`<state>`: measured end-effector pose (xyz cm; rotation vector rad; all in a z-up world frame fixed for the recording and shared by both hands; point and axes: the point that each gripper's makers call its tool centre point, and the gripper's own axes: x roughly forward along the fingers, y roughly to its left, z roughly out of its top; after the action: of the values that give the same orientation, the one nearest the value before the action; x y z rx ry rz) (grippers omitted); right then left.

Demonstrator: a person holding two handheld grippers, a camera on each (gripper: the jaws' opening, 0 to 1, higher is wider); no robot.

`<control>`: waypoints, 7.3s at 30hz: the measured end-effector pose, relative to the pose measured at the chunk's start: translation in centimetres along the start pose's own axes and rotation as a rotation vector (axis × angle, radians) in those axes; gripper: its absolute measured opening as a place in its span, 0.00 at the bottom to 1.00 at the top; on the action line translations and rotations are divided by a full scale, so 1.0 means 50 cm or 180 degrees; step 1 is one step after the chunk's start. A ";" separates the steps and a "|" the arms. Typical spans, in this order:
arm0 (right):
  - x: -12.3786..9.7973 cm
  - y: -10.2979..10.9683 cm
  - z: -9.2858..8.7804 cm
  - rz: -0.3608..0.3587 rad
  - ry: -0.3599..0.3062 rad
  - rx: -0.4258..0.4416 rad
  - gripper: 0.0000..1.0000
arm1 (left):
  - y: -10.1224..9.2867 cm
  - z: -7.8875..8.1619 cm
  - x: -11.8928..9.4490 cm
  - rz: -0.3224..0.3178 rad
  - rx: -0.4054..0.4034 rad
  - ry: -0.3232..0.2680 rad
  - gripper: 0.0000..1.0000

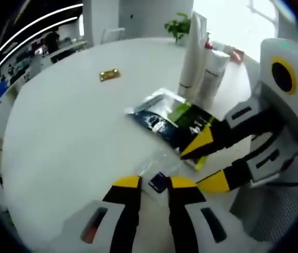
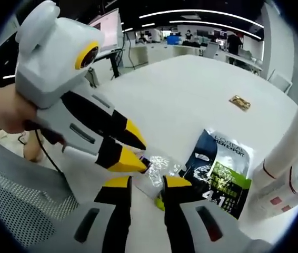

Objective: Arrange the skincare products in the storage area until every visible bottle or jar stands upright without overlapping.

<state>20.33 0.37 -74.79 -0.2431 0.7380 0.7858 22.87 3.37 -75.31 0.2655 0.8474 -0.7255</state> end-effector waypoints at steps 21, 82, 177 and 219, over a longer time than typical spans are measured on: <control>-0.081 0.010 0.001 0.0218 -0.0258 -0.0070 0.56 | -0.029 0.008 -0.047 0.0084 -0.0157 -0.0183 0.43; -0.366 -0.236 -0.071 -0.0330 -0.0602 0.0578 0.99 | -0.046 0.008 -0.228 0.0381 -0.1079 -0.0734 0.86; -0.384 -0.308 -0.121 -0.0601 -0.0571 0.1061 0.99 | 0.155 0.287 0.106 0.0340 -0.0505 0.0219 0.82; -0.380 -0.308 -0.131 -0.0556 -0.0520 0.1314 0.97 | 0.219 0.421 0.332 0.0055 -0.0238 0.0558 0.72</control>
<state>18.94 -23.86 -67.57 0.1272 0.6969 0.4673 50.02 -6.76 -75.01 0.2720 1.0355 -0.6594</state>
